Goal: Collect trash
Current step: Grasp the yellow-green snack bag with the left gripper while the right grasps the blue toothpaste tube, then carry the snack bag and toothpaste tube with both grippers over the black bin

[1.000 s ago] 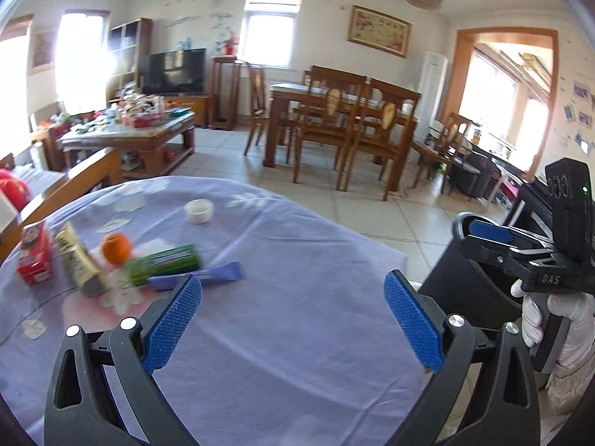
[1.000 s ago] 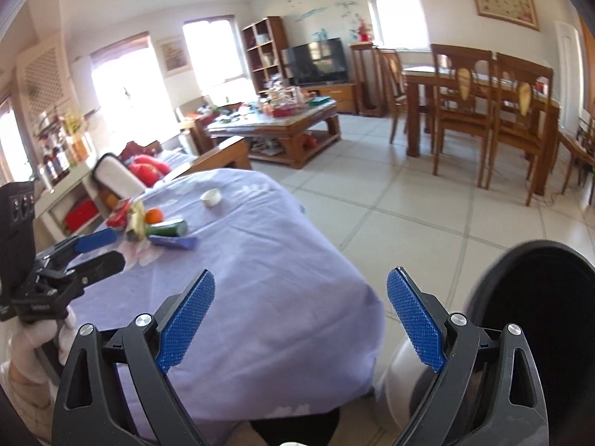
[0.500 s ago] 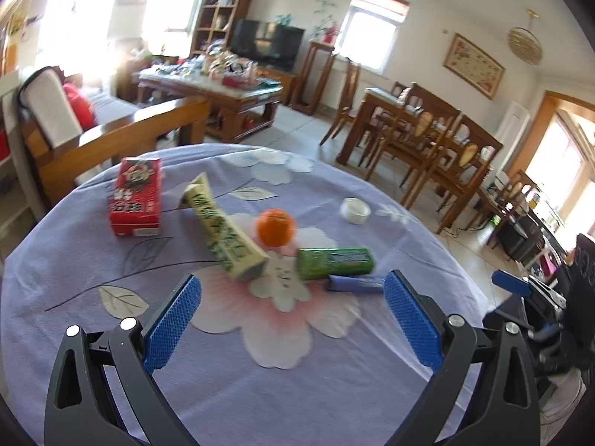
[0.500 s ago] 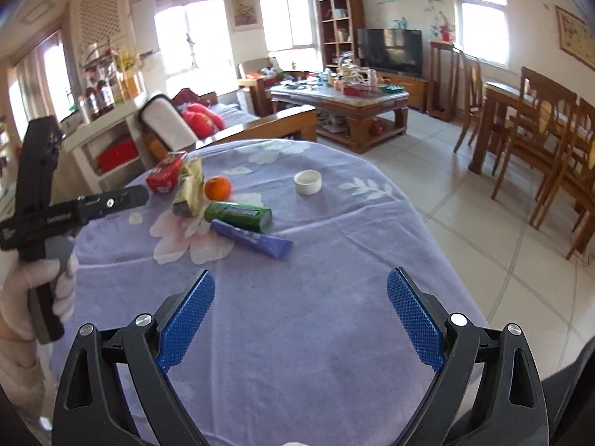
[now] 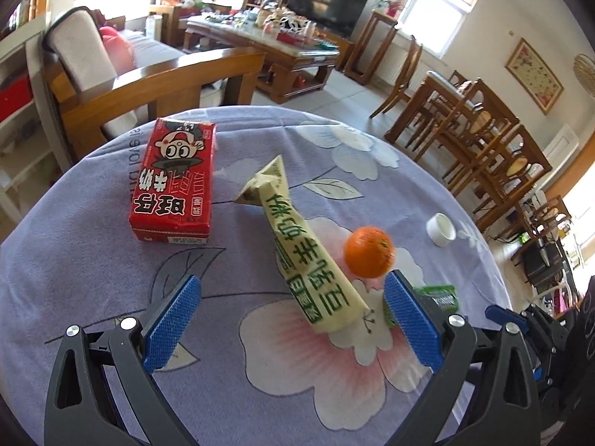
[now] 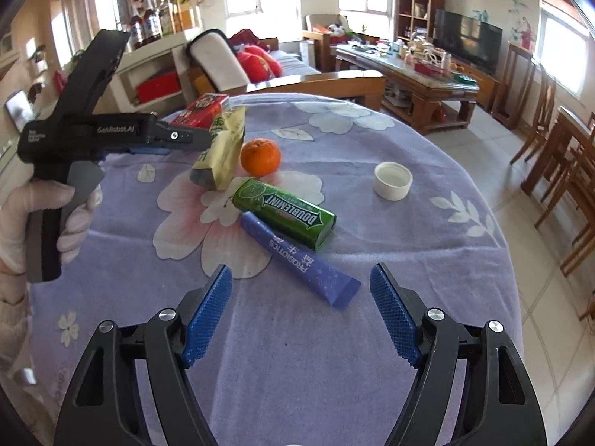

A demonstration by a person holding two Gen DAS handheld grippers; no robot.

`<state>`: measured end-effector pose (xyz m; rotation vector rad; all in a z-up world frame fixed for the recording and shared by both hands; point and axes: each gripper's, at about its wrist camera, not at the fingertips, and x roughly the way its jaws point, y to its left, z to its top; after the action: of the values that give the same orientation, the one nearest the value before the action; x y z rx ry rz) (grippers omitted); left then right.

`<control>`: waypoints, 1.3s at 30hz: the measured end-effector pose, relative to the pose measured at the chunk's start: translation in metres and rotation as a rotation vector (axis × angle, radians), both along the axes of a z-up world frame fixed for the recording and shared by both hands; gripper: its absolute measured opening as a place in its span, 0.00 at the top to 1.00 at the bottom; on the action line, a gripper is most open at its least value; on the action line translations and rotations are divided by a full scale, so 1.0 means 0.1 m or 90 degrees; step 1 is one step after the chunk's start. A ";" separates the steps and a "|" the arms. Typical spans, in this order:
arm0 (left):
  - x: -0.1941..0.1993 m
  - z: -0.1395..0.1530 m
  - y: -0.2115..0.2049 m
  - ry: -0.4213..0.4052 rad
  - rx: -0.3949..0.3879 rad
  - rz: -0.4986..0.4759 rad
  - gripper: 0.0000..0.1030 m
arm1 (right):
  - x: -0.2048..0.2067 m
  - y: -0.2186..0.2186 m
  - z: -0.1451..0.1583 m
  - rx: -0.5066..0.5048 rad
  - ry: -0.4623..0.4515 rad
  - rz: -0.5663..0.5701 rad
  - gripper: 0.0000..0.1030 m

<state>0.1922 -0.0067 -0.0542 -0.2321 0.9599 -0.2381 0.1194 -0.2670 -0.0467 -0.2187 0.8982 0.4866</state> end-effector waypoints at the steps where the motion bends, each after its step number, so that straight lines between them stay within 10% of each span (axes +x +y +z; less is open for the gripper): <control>1: 0.04 -0.01 0.00 0.011 0.006 0.014 0.05 | 0.03 0.01 -0.03 -0.007 0.004 0.007 0.26; 14: 0.23 -0.09 -0.08 0.007 0.039 0.042 0.07 | 0.24 0.13 -0.16 -0.042 0.038 0.068 0.39; 17: 0.20 -0.08 -0.09 -0.012 0.050 0.032 0.14 | 0.23 0.14 -0.14 -0.044 0.040 0.076 0.53; 24: 0.17 -0.06 -0.03 -0.012 0.047 -0.001 0.69 | 0.17 0.16 -0.11 -0.050 0.052 0.076 0.73; 39: -0.39 0.19 -0.09 -0.065 -0.030 -0.078 0.79 | -0.37 -0.33 0.18 0.068 0.032 -0.012 0.88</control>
<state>0.1530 -0.0158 -0.0355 -0.2021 0.8697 -0.3818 0.0821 -0.2997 -0.0287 -0.1010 0.9201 0.5230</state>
